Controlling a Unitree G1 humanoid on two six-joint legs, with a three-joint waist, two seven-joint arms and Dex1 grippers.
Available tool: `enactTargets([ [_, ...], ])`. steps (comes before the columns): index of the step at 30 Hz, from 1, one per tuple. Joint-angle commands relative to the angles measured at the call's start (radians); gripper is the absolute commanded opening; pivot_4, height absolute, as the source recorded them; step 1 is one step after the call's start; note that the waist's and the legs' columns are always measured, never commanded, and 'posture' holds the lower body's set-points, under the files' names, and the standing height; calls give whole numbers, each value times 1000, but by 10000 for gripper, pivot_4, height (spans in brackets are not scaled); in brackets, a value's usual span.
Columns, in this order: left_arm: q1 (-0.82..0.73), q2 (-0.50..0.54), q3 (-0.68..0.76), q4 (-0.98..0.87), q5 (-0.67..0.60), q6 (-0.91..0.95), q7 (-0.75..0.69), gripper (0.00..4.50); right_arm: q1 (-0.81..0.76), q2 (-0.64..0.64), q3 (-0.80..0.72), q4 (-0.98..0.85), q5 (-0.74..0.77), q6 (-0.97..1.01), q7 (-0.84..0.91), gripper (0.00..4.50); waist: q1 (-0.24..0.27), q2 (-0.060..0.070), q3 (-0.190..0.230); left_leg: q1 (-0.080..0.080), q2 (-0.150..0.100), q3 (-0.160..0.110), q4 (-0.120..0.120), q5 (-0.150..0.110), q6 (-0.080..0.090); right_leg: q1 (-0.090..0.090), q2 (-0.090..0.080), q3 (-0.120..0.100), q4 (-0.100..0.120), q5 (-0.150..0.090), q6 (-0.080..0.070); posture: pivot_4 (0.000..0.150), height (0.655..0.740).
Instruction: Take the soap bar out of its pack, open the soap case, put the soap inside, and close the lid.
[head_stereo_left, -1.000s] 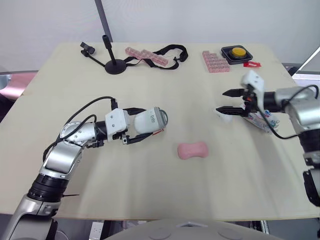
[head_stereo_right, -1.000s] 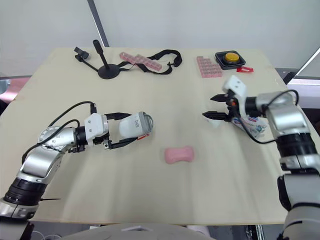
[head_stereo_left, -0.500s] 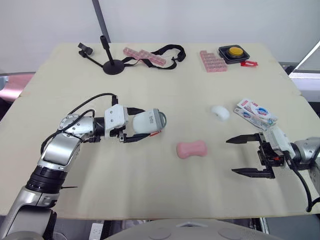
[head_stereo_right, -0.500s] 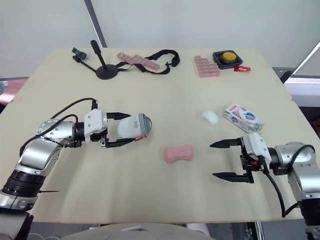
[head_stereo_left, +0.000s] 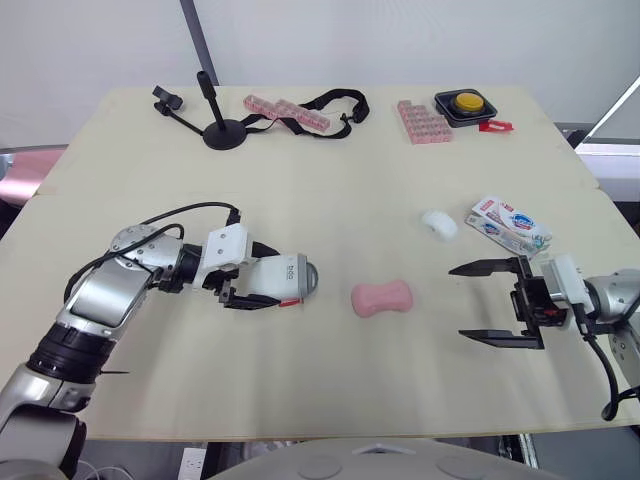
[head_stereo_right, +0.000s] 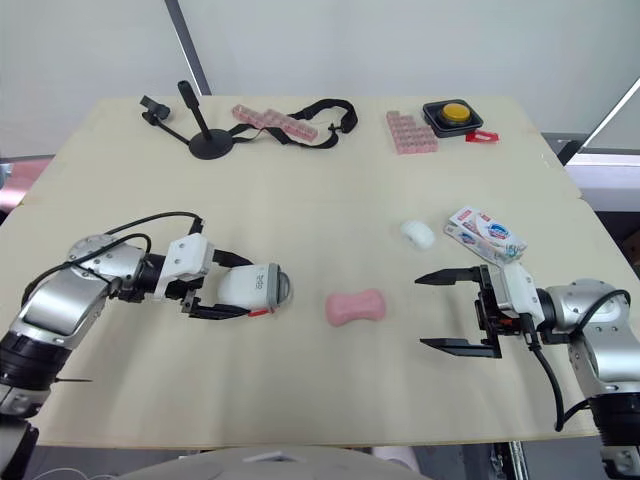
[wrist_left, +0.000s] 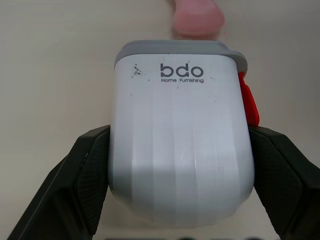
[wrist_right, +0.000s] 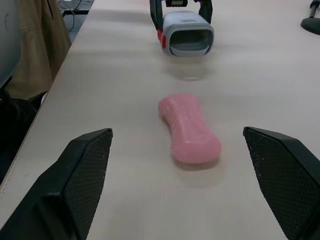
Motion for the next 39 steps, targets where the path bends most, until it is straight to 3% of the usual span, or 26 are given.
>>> enactTargets([
  [1, -73, 13, -28, -22, 31, 33, -19, 36706, -31, 3, 3, 14, -14, -7, 0, 44694, -1, 0, 0, 0, 0, 0, 0, 0, 0, 0, -1, 0, 0, 0, 0, 1500, 7400],
  [16, -245, 27, -131, 68, 156, 25, -116, 36706, -50, 16, 28, 20, -33, 2, -29, 44694, 8, 0, 0, -2, -1, 0, -1, 0, 0, 0, 3, 1, -1, 0, 0, 1500, 7400],
  [39, -261, 56, -106, 114, 178, -39, -141, 36706, 40, 42, 17, 31, -22, -17, -13, 44694, 18, 0, 0, -2, -1, 0, -1, 0, 0, 0, 2, 0, -1, 0, 0, 1500, 7400],
])
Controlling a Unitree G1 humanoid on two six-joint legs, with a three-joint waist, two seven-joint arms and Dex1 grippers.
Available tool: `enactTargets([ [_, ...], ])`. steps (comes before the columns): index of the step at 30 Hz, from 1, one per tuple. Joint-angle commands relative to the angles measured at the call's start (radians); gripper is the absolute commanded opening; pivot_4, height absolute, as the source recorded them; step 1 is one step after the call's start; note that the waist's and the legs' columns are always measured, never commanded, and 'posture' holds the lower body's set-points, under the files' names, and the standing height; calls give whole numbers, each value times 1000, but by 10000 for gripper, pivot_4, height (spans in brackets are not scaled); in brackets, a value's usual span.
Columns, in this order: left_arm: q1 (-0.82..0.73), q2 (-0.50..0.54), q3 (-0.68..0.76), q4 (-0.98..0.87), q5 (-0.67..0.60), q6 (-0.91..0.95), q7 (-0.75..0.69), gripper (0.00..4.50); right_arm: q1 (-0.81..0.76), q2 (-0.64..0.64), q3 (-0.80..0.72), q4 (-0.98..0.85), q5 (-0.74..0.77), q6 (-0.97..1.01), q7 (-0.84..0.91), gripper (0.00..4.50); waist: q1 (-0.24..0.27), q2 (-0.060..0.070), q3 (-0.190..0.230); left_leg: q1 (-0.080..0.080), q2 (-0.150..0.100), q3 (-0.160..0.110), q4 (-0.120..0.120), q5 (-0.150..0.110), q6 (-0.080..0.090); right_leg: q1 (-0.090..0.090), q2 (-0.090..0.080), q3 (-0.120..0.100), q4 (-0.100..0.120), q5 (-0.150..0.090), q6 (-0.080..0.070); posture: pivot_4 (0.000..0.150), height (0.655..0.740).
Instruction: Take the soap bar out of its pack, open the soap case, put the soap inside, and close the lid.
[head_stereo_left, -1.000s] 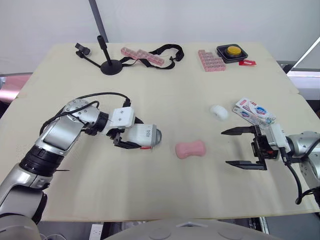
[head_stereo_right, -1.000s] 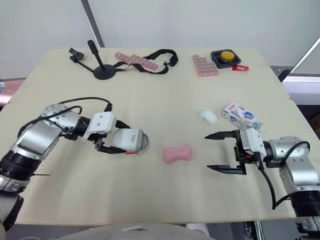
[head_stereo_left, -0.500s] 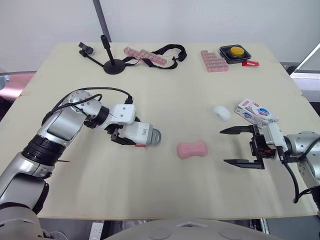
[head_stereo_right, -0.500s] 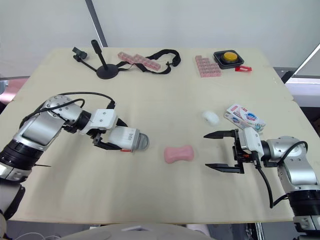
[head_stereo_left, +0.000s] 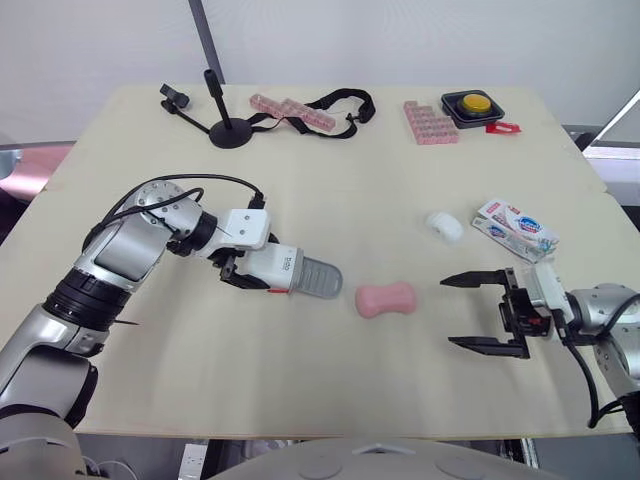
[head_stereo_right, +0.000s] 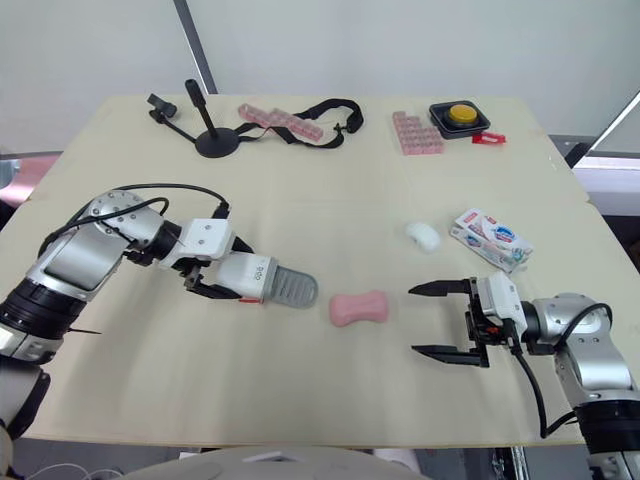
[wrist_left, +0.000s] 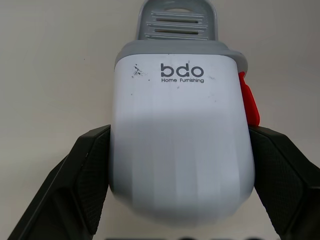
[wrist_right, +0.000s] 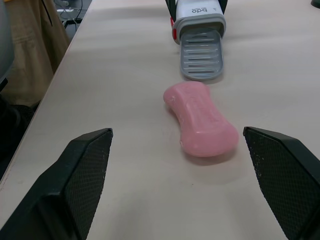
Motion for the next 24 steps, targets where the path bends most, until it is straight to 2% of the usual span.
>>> enactTargets([
  [1, -21, 50, 41, 2, 0, -29, -27, 36706, -10, -2, -17, -8, 10, -14, 10, 44694, -1, 0, 0, 0, 0, 0, 0, 0, 0, 0, 0, 0, 0, 0, 0, 1500, 7400],
  [8, 20, 148, 66, 31, -9, -116, -63, 36706, -26, -7, -15, 10, 5, -17, 23, 44694, 1, 0, 0, 0, 0, 0, -1, 0, 0, 0, -1, -1, -1, 0, 0, 1500, 7400],
  [21, 58, 129, 113, 123, -20, -185, -14, 36706, -49, -9, -12, 18, 6, -4, 20, 44694, 2, 0, 0, 0, 0, 0, -1, 0, 0, 0, -1, -1, -1, 0, 0, 1500, 7400],
  [24, 60, 129, 112, 138, -31, -176, -26, 36706, -54, -5, -27, 10, 31, 52, -15, 44694, 2, 0, 0, 0, 0, 0, -1, 0, 0, 0, -1, -1, -1, 0, 0, 1500, 7400],
])
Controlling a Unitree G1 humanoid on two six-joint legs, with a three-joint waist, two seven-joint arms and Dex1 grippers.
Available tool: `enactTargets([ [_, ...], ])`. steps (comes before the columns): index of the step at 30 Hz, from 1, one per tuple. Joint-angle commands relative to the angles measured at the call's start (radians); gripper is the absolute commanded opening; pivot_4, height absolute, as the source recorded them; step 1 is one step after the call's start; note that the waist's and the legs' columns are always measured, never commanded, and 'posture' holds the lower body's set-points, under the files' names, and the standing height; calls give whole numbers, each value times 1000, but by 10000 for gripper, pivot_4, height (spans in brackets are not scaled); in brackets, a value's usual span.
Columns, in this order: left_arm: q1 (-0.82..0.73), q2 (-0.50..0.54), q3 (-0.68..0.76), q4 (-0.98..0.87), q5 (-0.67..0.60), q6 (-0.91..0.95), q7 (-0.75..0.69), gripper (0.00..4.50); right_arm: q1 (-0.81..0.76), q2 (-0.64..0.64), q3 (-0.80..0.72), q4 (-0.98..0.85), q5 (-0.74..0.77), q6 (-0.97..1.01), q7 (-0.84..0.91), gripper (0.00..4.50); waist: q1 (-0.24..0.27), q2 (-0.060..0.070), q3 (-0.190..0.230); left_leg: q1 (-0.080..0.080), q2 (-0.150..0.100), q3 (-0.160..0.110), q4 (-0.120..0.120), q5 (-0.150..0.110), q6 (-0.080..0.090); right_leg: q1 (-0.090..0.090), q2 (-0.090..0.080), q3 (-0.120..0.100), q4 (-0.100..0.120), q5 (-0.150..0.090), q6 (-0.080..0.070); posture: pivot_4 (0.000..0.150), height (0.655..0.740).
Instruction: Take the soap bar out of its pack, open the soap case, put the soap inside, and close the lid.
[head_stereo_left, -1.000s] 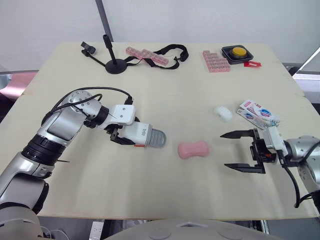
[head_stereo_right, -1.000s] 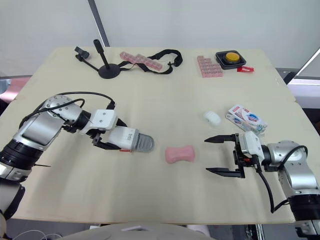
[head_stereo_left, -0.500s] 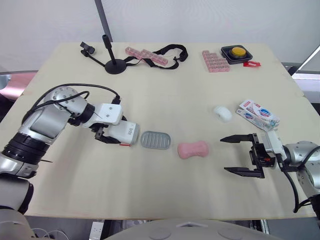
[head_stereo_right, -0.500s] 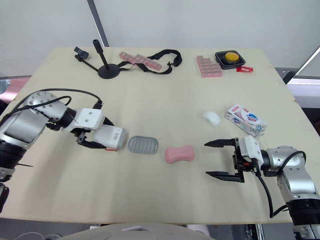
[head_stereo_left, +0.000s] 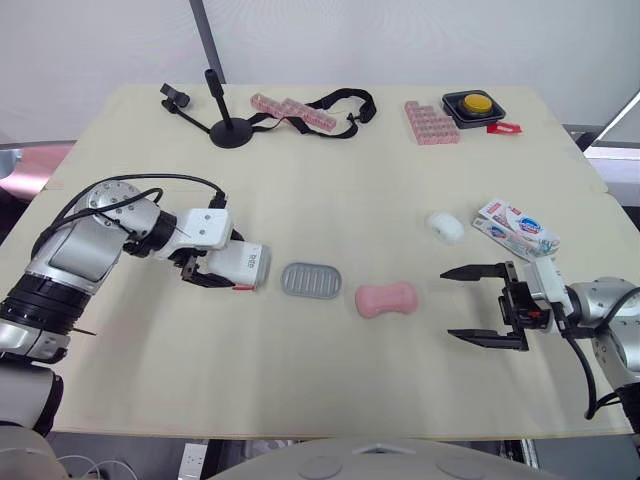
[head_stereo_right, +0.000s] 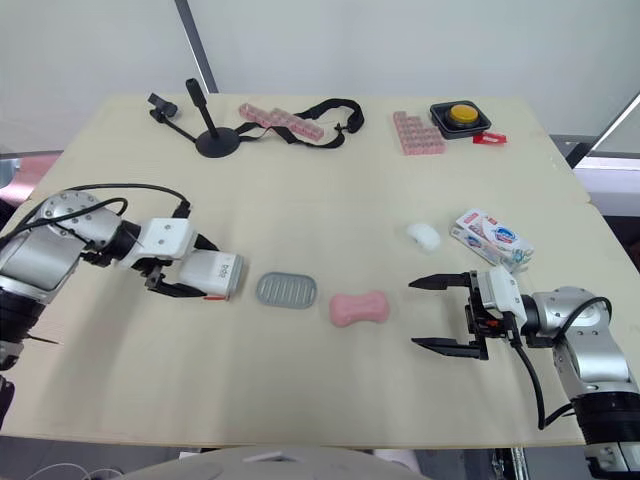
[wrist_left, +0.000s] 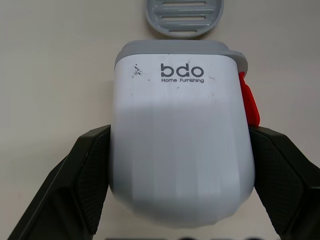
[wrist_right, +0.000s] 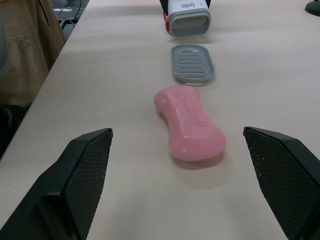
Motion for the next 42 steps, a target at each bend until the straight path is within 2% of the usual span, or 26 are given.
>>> enactTargets([
  [1, 0, 8, 39, 12, -15, -12, -11, 36706, -16, -2, -33, -14, 38, 58, -33, 44694, 0, 0, 0, 0, 0, 0, 0, 0, 0, 0, 0, 0, 0, 0, 0, 1500, 7400],
  [3, 1, 6, 38, 21, -13, -19, -11, 36706, -13, -3, -39, -19, 38, 66, -37, 44694, 0, 0, 0, 0, 0, 0, 0, 0, 0, 0, 0, 0, 0, 0, 0, 1500, 7400],
  [5, -1, -2, 42, 31, -16, -30, -5, 44981, 6, -11, -42, -27, 34, 59, -25, 45000, 1, 0, 0, 0, 0, 0, 0, 0, 0, 0, 0, 0, 0, 0, 0, 1500, 7400],
  [19, -1, 27, 99, 56, -53, -66, -52, 44981, 29, -17, -43, -39, 19, 49, -23, 45000, 0, 0, 0, 0, 0, 0, 0, 0, 0, 0, -1, 0, 0, 0, 0, 1500, 7400],
  [26, 43, 45, 240, -93, -260, 120, -57, 44981, 21, -25, -43, -46, 16, 58, -32, 45000, 0, 0, 0, 0, 0, 0, 0, 0, 0, -1, -1, 0, -1, 0, 0, 1500, 7400],
  [31, 199, -12, 368, -321, -405, 237, 73, 44981, -11, -33, -14, -64, -22, 70, -58, 45000, -4, 0, 0, -1, 0, 0, -1, 0, -1, -1, -1, 0, -1, 0, 0, 1500, 7400],
  [36, 384, -74, 432, -423, -426, 218, 170, 44981, -39, -44, -1, -73, -35, 87, -68, 45000, -6, 0, 0, -2, 0, 0, -1, 0, -1, -1, 0, -1, -3, 0, 0, 1500, 7400],
  [42, 509, -106, 459, -388, -374, 105, 198, 44981, -40, -63, 3, -74, -41, 82, -41, 45000, -3, 0, 0, -3, 1, -1, -1, 0, 0, -1, 0, -2, -4, 0, 0, 1500, 7400],
])
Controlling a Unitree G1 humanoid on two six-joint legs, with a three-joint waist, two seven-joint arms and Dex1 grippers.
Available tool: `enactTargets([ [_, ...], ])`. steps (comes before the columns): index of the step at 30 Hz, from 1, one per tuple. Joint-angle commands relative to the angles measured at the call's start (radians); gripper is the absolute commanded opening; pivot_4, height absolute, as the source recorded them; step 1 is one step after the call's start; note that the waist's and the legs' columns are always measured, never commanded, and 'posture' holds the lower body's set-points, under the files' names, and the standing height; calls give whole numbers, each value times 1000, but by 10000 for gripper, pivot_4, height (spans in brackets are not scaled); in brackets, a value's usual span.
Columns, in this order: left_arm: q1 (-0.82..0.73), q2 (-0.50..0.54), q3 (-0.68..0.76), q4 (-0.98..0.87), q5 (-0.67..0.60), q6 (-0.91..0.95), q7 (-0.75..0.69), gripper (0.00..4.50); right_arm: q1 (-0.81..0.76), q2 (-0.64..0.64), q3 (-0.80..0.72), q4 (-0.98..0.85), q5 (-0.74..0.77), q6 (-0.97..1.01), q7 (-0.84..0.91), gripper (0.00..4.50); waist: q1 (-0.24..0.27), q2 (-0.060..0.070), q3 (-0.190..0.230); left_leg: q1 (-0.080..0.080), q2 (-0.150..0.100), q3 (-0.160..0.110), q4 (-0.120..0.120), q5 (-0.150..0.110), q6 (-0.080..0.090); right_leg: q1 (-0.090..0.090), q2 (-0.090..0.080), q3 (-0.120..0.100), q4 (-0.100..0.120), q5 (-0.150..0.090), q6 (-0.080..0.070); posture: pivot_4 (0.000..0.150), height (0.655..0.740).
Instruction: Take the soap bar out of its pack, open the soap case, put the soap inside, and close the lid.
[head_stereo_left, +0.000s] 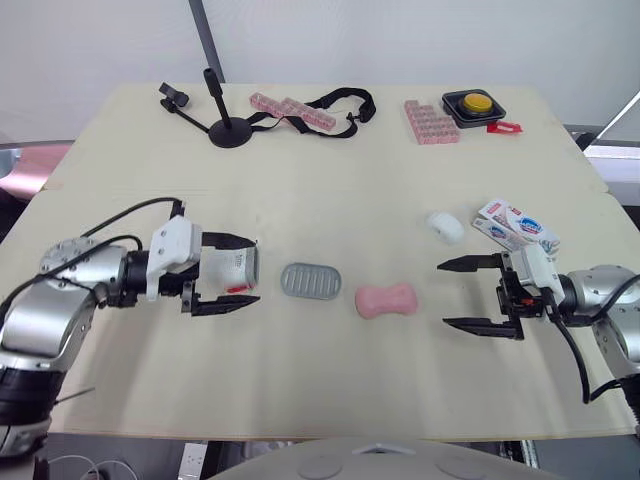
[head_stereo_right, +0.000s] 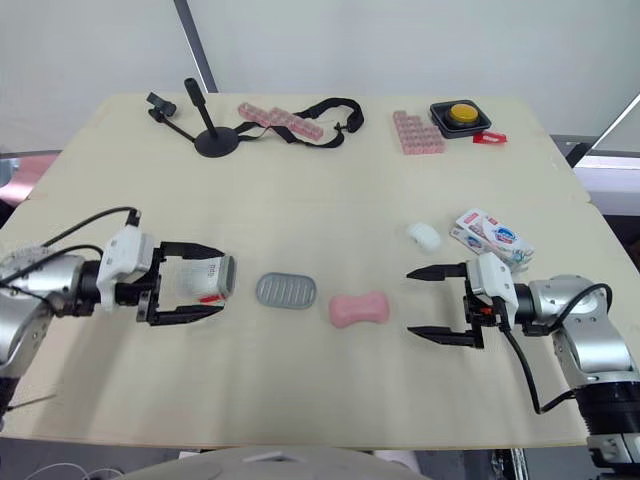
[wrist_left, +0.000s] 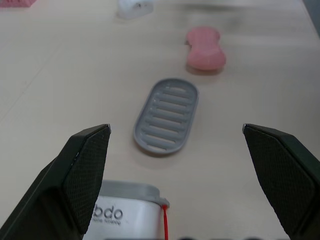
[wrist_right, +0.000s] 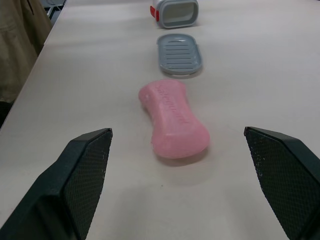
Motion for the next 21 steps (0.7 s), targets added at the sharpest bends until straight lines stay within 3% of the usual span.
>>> enactTargets([
  [1, 23, 0, 43, 1, 13, -68, 14, 44981, -2, -26, -11, -22, -3, -11, 20, 45000, 1, 0, 0, 0, 0, 0, 0, 0, 0, 0, 0, 0, 0, 0, 0, 1500, 7400],
  [8, 100, -20, 36, -7, 17, -128, 28, 44981, -16, -36, 18, -48, -44, -11, 2, 45000, -15, 0, 0, 1, 0, 0, -1, 0, 0, 0, -2, 0, -2, 0, 0, 1500, 7400],
  [21, 121, -63, 10, -7, 10, -150, 31, 44981, -125, -12, 141, -237, -115, 169, -158, 45000, -25, 0, 0, 3, 0, 1, -2, 0, 0, 0, -1, 1, 0, 0, 0, 1500, 7400],
])
